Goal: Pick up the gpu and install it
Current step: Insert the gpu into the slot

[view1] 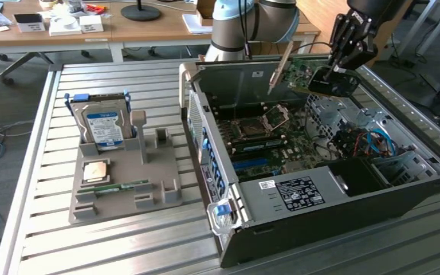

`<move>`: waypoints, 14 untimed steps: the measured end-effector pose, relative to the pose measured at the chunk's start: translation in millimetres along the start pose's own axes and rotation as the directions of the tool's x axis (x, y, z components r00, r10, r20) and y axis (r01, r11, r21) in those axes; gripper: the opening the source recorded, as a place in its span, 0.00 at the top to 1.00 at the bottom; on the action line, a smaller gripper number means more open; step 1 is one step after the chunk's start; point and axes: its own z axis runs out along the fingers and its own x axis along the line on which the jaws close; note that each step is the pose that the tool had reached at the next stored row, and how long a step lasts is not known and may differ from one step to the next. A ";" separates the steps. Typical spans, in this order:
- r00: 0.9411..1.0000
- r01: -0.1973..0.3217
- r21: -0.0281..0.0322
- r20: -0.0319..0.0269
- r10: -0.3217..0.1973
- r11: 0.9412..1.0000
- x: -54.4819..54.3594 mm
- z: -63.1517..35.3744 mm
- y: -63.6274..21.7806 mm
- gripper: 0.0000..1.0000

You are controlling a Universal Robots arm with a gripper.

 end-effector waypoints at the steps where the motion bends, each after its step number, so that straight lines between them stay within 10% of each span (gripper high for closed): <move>1: 1.000 0.015 0.000 -0.001 -0.015 1.000 0.0 0.1 0.0 0.73; 14: 0.977 0.210 -0.006 -0.018 -0.210 0.978 -0.1 1.0 0.0 0.73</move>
